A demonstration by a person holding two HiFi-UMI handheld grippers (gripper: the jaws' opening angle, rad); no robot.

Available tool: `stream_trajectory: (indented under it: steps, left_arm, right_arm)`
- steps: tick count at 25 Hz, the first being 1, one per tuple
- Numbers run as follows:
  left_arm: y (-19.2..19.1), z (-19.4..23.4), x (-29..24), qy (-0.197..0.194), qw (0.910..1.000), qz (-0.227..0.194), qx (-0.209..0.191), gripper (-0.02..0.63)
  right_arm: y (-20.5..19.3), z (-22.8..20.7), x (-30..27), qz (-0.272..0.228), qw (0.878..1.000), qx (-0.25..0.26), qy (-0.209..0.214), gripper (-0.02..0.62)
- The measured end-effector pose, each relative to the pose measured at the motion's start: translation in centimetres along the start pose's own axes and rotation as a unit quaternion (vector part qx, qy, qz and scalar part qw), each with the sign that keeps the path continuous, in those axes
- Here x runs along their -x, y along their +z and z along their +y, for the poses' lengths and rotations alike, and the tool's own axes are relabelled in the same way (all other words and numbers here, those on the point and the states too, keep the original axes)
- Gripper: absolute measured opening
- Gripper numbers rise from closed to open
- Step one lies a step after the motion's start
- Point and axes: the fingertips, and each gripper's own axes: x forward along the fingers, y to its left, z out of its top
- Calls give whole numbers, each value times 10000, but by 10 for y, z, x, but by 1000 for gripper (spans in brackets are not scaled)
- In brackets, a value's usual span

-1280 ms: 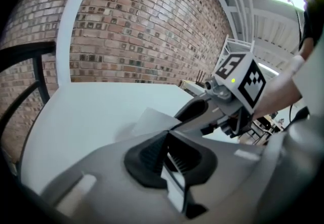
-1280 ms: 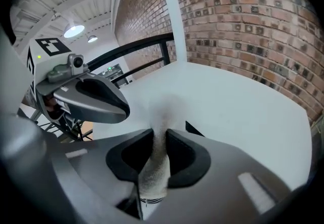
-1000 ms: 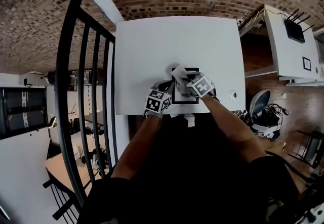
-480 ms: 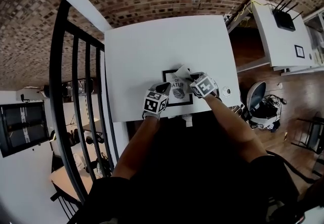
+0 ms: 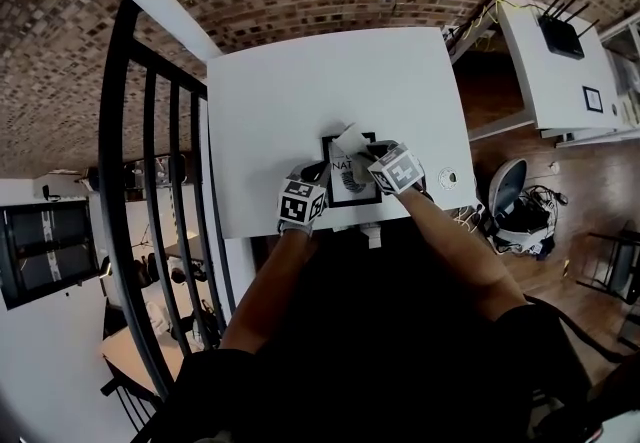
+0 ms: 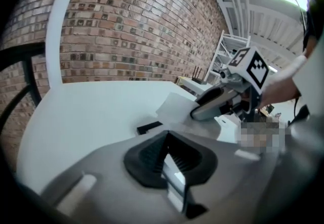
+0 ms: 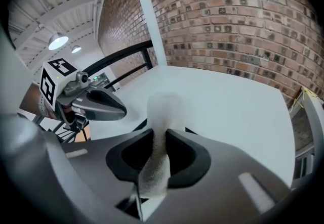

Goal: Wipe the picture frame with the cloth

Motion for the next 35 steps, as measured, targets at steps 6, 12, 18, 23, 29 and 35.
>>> stream_trajectory:
  steps: [6,12,18,23,29,35]
  left_arm:
    - [-17,4,13,169,9998,131,-46,0]
    - [-42,-1,16,173,9988,452,-21,0]
    - [-48,-15,8,-58,9981,597,-134,0]
    - [-46,-20,0,-142,9976,639,-238,0]
    - [-40,-27,-7,-209,9970,637,-390,0]
    - [-40,-29,-13,-259,9965,683,-406,0]
  right_arm:
    - [2,62,-22,178,9977,425,504,78]
    - [-29,81,-58,597,9927,683,793,78]
    - [-44,55,-49,875,9938,530,434,78]
    - [-58,36,-32,998,9934,504,273,78]
    - [-73,12,-18,1033,9938,399,104,80]
    - [-76,-9,-5,1011,9947,162,-97,80]
